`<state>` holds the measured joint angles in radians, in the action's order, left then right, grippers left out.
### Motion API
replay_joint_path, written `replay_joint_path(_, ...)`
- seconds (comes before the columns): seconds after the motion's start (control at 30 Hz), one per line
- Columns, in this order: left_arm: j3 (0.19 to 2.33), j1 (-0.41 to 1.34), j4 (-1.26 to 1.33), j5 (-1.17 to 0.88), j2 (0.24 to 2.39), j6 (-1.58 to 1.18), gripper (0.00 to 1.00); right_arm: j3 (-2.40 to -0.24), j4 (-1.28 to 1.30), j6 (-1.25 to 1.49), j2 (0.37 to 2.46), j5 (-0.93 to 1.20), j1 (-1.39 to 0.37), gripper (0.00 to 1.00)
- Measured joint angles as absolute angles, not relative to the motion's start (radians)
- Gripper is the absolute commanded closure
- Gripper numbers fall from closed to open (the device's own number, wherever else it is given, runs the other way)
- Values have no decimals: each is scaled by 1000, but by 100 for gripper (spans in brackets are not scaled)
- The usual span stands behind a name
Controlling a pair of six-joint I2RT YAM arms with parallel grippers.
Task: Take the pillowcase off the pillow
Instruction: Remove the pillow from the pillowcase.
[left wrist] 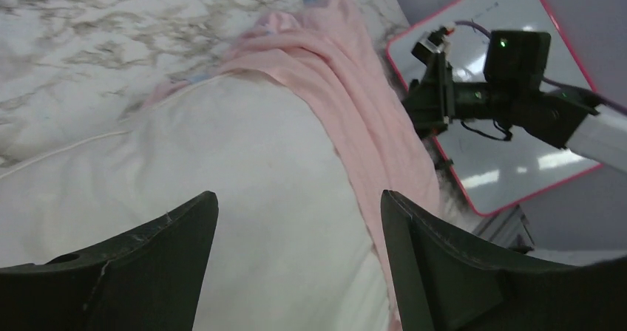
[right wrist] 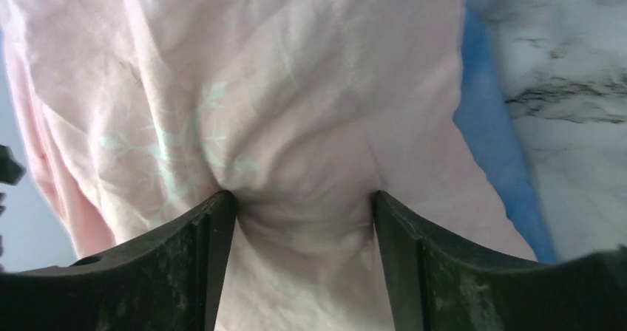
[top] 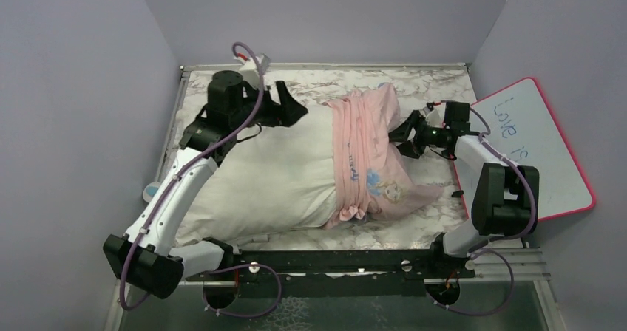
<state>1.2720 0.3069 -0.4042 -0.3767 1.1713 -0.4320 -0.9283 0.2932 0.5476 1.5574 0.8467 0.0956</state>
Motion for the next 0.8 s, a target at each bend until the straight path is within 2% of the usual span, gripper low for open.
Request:
replay_joint_path(0.13,1273,496,-420,-360,1243,-422,18,-900,178,613,1566,943,93,80)
replay_joint_path(0.17,1270,535,-430,-352,1265,-420,18,-904,174,614,1566,947,93,85)
replay_joint_path(0.27,1244,592,-476,-307,1312,-410,20,-934,210,598,1557,907,90,88)
replay_joint_path(0.3,1234,593,-487,-289,1322,-404,24,-946,233,582,1545,877,89,93)
replay_joint_path(0.33,1225,593,-495,-276,1326,-400,31,-954,247,568,1531,851,88,98)
replay_joint_path(0.43,1203,594,-513,-244,1325,-379,45,-1001,322,503,1467,730,85,99)
replay_joint_path(0.8,1096,605,-522,-60,1299,-390,45,-1164,481,427,1417,373,104,100)
